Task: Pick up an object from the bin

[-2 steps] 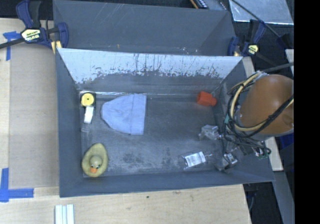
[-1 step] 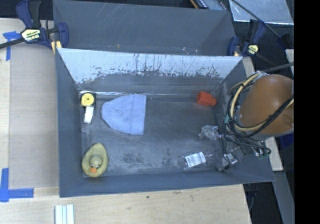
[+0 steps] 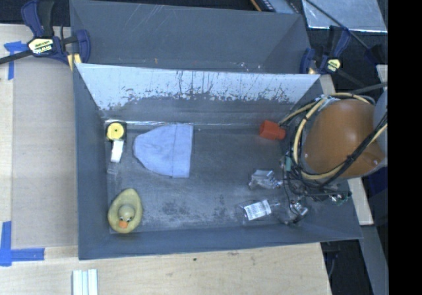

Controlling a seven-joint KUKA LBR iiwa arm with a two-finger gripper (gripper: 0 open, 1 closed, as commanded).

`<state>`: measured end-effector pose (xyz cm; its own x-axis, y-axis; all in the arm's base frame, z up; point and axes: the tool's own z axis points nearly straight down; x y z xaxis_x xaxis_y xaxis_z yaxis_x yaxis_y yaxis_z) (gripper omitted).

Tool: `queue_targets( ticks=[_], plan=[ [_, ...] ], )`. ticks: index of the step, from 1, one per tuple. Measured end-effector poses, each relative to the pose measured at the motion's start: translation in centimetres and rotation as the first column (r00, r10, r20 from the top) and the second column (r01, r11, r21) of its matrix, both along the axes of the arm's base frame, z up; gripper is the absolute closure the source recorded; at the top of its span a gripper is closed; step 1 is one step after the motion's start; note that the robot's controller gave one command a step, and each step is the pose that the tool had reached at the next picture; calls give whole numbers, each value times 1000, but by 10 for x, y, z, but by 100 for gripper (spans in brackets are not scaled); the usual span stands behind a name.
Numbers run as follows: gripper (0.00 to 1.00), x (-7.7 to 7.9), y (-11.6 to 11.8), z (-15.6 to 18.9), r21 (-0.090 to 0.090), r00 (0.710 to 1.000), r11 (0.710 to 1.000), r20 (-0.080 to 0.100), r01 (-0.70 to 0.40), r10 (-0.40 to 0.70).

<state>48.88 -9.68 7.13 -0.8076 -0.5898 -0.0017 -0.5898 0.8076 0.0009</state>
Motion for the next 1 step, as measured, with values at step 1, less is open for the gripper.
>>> queue_targets(
  ticks=[1],
  plan=[
    [100,1,23,-1,0,1000,1000,-5,-19,19]
  ],
)
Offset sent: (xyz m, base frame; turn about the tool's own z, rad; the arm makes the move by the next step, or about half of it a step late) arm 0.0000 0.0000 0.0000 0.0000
